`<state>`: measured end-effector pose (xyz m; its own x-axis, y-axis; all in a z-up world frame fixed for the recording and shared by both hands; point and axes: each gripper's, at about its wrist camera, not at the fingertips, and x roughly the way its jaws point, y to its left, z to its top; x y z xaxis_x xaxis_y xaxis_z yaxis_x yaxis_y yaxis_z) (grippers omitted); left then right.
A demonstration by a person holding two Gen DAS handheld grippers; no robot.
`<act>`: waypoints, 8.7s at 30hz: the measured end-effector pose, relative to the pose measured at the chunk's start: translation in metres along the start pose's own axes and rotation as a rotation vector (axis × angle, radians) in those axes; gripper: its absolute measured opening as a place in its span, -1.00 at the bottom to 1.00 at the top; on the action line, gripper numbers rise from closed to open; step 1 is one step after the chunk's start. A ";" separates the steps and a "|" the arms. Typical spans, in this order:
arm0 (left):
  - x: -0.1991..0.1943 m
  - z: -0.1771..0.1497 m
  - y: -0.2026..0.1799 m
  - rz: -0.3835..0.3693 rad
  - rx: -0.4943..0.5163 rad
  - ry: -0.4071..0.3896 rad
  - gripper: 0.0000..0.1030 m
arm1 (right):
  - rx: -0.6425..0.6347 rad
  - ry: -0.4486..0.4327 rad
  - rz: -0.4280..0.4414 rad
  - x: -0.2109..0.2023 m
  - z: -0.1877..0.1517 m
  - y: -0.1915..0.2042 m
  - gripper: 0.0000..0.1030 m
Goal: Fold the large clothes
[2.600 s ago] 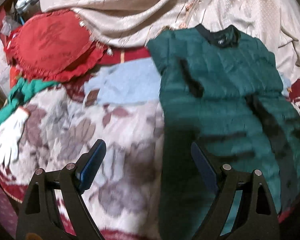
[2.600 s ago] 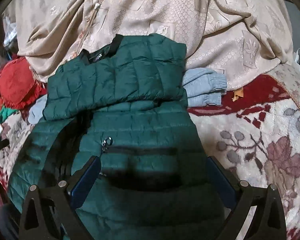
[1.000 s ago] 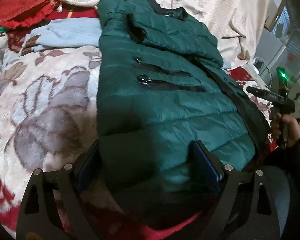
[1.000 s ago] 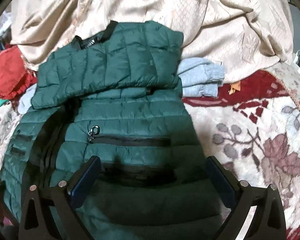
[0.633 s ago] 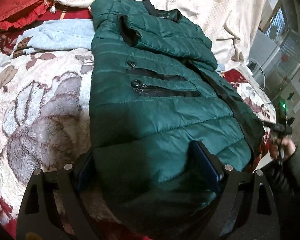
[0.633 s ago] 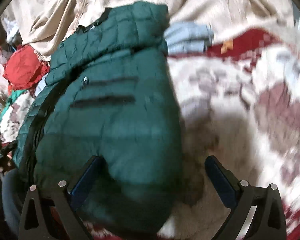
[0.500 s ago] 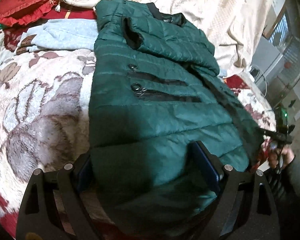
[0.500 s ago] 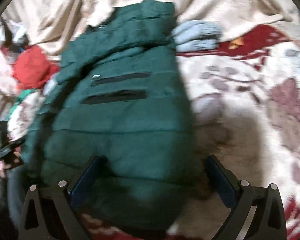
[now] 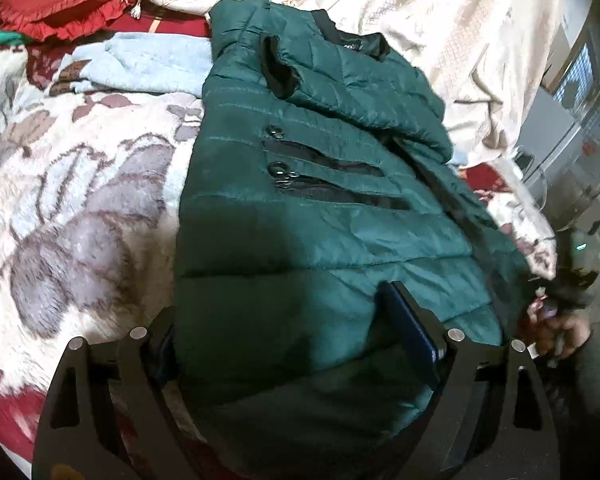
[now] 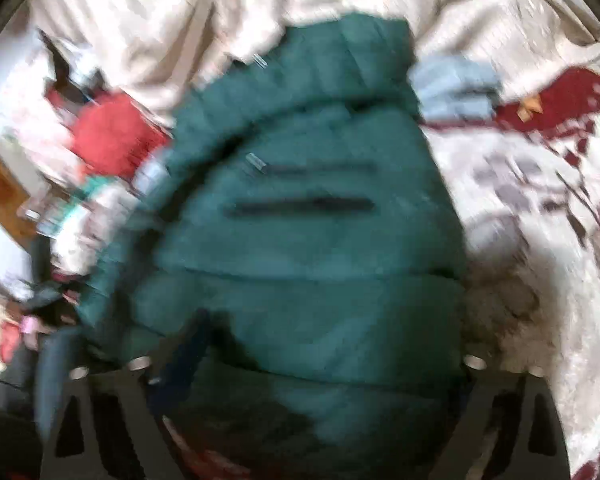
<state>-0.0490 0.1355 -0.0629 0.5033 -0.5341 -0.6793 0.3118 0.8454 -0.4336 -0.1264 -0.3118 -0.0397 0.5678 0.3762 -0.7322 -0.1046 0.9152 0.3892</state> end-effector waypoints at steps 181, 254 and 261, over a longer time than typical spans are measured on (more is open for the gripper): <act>-0.142 -0.033 -0.087 0.420 0.044 -0.223 -0.76 | 0.012 -0.287 -0.124 -0.149 -0.040 0.083 -0.66; -0.017 0.166 0.009 0.336 -0.205 -0.316 0.53 | 0.213 -0.269 0.025 -0.001 0.197 -0.024 0.21; -0.004 0.142 -0.026 0.362 -0.095 -0.313 0.52 | -0.013 -0.099 -0.196 0.046 0.211 0.009 0.21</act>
<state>0.0554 0.1162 0.0349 0.7888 -0.1658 -0.5918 0.0043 0.9644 -0.2644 0.0713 -0.3168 0.0483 0.6558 0.1757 -0.7342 0.0051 0.9715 0.2370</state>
